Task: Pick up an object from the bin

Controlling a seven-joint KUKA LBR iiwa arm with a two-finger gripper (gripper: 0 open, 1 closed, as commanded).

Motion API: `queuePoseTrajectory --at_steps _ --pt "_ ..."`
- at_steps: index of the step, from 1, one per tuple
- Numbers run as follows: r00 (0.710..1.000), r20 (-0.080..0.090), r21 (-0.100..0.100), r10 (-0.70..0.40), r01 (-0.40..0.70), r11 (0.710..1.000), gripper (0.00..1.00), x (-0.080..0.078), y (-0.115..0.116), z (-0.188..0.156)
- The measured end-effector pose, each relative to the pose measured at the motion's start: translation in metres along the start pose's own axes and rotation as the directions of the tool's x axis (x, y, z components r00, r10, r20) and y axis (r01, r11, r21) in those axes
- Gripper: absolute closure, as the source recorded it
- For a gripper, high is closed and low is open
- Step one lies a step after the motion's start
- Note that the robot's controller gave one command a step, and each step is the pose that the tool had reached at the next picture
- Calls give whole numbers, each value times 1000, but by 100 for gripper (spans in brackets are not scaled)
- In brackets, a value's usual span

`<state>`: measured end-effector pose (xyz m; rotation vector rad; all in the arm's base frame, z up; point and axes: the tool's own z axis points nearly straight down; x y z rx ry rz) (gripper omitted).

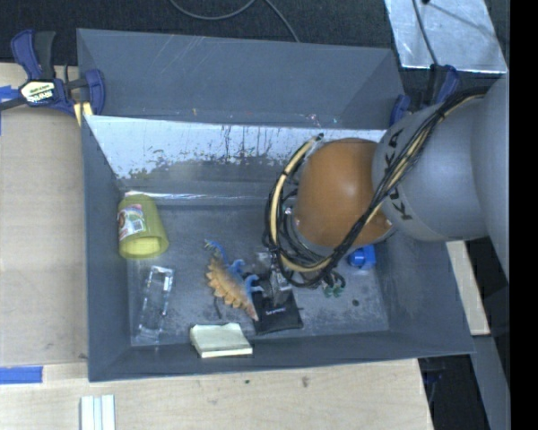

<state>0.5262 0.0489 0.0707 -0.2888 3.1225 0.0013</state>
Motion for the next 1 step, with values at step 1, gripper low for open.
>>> queuePoseTrajectory --at_steps 1 --pt "1000 0 0 0 0 1000 100 0 0 0"
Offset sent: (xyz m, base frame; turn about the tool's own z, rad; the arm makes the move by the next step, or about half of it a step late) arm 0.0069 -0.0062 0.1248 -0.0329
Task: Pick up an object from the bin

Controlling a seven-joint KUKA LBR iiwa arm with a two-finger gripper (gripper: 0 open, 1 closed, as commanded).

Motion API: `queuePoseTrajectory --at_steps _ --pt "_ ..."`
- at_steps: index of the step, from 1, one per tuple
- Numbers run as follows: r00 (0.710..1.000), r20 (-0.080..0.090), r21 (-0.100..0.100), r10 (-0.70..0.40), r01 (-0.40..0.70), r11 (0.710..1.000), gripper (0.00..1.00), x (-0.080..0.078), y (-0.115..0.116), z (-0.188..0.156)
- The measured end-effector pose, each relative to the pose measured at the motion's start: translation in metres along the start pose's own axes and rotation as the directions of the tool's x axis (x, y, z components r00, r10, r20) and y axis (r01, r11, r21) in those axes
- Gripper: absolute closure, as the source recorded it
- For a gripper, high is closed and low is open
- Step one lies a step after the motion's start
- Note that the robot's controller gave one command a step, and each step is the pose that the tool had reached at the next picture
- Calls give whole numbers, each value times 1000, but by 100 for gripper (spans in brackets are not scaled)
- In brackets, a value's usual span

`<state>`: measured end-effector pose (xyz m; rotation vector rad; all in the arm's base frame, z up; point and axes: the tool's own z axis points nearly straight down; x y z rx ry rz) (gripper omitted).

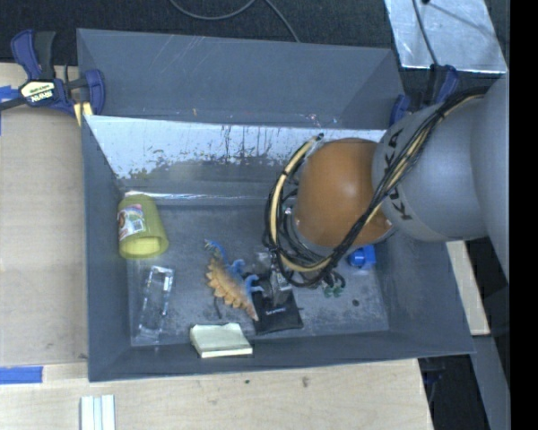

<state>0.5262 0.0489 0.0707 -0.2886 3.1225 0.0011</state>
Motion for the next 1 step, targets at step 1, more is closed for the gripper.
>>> queuePoseTrajectory --at_steps 1 --pt "1000 3 0 -30 30 1000 100 -7 -8 -125"
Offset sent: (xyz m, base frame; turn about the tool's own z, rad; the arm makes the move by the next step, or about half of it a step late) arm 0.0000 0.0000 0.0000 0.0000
